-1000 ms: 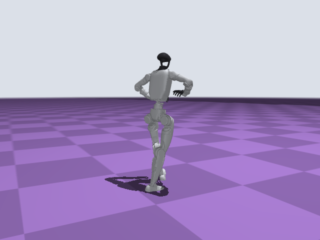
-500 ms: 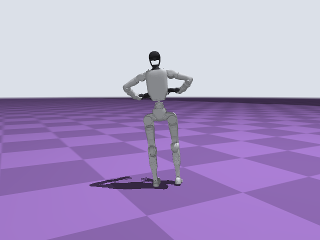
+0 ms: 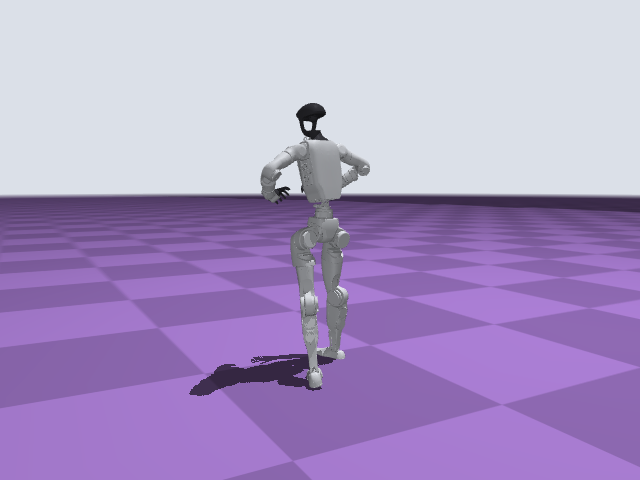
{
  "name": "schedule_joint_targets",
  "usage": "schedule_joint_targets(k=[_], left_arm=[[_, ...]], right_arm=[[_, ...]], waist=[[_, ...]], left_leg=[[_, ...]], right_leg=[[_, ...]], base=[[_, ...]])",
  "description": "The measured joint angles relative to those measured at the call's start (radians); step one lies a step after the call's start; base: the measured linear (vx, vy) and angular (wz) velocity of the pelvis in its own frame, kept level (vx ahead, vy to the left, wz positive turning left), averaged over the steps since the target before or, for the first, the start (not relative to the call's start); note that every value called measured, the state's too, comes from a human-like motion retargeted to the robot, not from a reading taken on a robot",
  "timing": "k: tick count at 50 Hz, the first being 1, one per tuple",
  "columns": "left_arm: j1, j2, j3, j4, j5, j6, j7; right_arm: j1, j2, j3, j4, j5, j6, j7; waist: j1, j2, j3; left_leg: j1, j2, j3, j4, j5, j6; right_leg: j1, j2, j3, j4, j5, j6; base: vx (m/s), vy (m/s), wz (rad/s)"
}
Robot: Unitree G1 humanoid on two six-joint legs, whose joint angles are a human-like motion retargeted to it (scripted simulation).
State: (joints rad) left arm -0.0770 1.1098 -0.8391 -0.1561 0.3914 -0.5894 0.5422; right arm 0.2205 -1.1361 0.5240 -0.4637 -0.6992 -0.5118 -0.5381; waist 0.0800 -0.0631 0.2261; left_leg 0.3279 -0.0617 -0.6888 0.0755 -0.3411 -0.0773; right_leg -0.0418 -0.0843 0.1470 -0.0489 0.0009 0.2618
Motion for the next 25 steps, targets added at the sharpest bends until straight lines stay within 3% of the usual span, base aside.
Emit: schedule_joint_targets(k=[3, 5, 10, 12, 15, 20, 25], left_arm=[[-0.018, 0.004, -0.026, 0.021, 0.039, 0.001, -0.009], [-0.025, 0.003, -0.036, 0.033, 0.058, 0.013, -0.029], [-0.030, -0.006, 0.003, 0.038, 0.081, 0.067, -0.058], [-0.023, -0.009, 0.026, 0.038, 0.084, 0.098, -0.049], [-0.007, -0.010, 0.057, 0.035, 0.079, 0.141, -0.018], [0.000, -0.011, 0.096, 0.021, 0.036, 0.166, -0.001], [0.033, -0.022, 0.140, 0.015, 0.011, 0.147, -0.043]], right_arm=[[-0.011, 0.008, 0.008, 0.004, -0.017, -0.001, -0.031], [-0.019, 0.008, 0.015, 0.008, -0.021, 0.004, -0.039], [-0.039, -0.012, 0.002, 0.022, -0.021, 0.040, -0.023], [-0.040, -0.010, -0.004, 0.030, -0.022, 0.064, -0.020], [-0.036, -0.004, -0.021, 0.041, -0.033, 0.102, -0.028], [-0.045, 0.000, -0.048, 0.056, -0.053, 0.126, -0.033], [-0.039, 0.000, -0.037, 0.059, -0.032, 0.091, 0.003]], waist=[[0.022, -0.029, -0.024], [0.008, -0.043, -0.068], [-0.028, -0.081, -0.125], [-0.020, -0.089, -0.136], [0.004, -0.087, -0.140], [0.046, -0.035, -0.107], [0.087, 0.021, -0.066]], left_leg=[[-0.148, -0.063, 0.119, 0.242, -0.006, -0.019], [-0.349, -0.102, 0.273, 0.509, -0.022, -0.019], [-0.632, -0.052, 0.763, 0.732, -0.045, 0.126], [-0.654, -0.056, 0.873, 0.671, -0.062, 0.160], [-0.652, -0.084, 0.953, 0.485, -0.034, 0.153], [-0.593, -0.059, 1.084, 0.093, 0.096, 0.091], [-0.555, -0.015, 1.228, -0.162, 0.218, 0.004]], right_leg=[[0.007, -0.033, -0.052, 0.000, -0.010, 0.000], [-0.017, -0.064, -0.106, -0.001, -0.013, 0.000], [-0.034, -0.184, -0.242, -0.013, -0.034, 0.000], [-0.035, -0.215, -0.281, -0.006, -0.049, 0.000], [-0.026, -0.234, -0.336, 0.005, -0.072, 0.000], [0.024, -0.182, -0.445, 0.021, -0.124, -0.010], [0.110, -0.102, -0.546, 0.033, -0.167, -0.033]], base=[[0.30, -0.34, 1.12], [0.24, -0.19, 1.70], [0.26, -0.09, 1.77], [0.29, -0.05, 1.25], [0.29, -0.05, 1.02], [0.28, -0.08, 0.95], [0.31, -0.06, 0.78]])
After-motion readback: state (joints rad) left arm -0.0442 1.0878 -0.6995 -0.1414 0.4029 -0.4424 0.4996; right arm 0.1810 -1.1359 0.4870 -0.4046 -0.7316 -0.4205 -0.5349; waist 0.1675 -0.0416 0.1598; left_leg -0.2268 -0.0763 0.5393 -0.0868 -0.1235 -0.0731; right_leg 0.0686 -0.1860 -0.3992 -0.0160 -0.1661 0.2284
